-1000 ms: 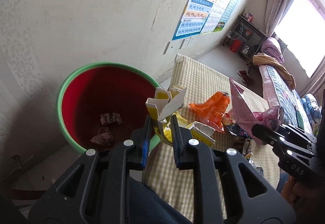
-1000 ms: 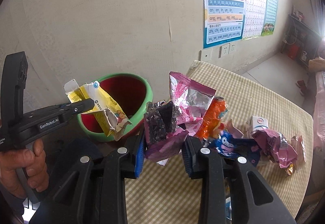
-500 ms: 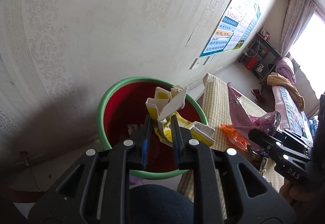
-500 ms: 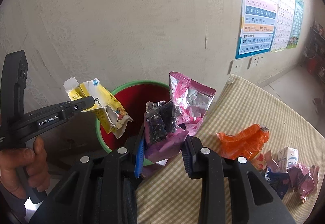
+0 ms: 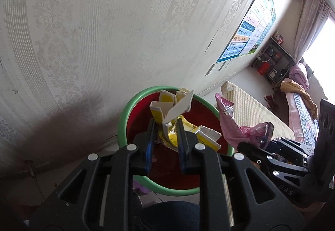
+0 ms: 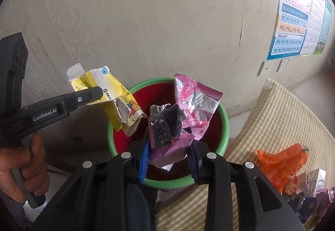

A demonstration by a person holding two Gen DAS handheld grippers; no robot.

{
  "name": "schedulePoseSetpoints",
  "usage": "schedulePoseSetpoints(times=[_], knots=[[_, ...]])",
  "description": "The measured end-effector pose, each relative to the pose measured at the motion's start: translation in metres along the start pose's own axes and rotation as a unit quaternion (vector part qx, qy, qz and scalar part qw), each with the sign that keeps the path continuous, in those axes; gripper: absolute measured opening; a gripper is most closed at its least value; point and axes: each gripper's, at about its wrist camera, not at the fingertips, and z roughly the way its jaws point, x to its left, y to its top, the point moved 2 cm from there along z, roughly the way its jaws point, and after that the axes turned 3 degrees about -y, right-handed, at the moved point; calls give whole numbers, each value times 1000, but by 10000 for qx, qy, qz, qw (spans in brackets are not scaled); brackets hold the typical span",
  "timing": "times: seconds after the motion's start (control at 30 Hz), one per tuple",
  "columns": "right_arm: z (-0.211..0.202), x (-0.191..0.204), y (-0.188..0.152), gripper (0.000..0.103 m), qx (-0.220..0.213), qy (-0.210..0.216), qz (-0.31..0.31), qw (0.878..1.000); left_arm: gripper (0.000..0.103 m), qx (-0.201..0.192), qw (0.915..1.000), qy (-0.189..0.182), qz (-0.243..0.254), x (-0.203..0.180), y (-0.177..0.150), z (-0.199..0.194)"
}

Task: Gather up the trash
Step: 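Carry both wrappers to the red bucket and open both tools to drop them, then move both open tools back over the remaining trash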

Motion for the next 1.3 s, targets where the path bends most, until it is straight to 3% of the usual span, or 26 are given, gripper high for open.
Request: schedulePoseSetpoints(times=[0.2,0.23,0.27,0.3,0.33,0.37,0.43,0.63,0.9,1.3], knots=[[19,5,-3,34,192,40,-52,9998,19,77,10000,31,-25,9,2,12],[21,6,-4,37,214,62,-44,9997,26,77,9999,60,-40,10,2,13],[23,7,-4,47,224,62,-38,9997,32,68,9999,72,-60,12,3,14],[24,7,-5,53,215,53,-25,9998,47,40,9999,77,-84,13,4,14],[24,8,-5,57,206,55,-8,9998,55,-5,9999,67,-118,15,4,12],[25,9,-6,59,217,60,0,9997,58,-22,9999,68,-143,16,5,12],[25,9,-8,66,240,52,12,9997,74,-57,9998,81,-199,19,4,10],[15,4,-20,78,242,-39,88,9997,96,-116,9992,132,-345,22,-2,3],[-19,-21,-36,87,92,-283,361,9989,97,-40,9998,37,-206,-3,-9,-4],[-92,-84,-77,93,-191,-782,848,9931,97,219,9983,-363,398,-88,-35,-6]])
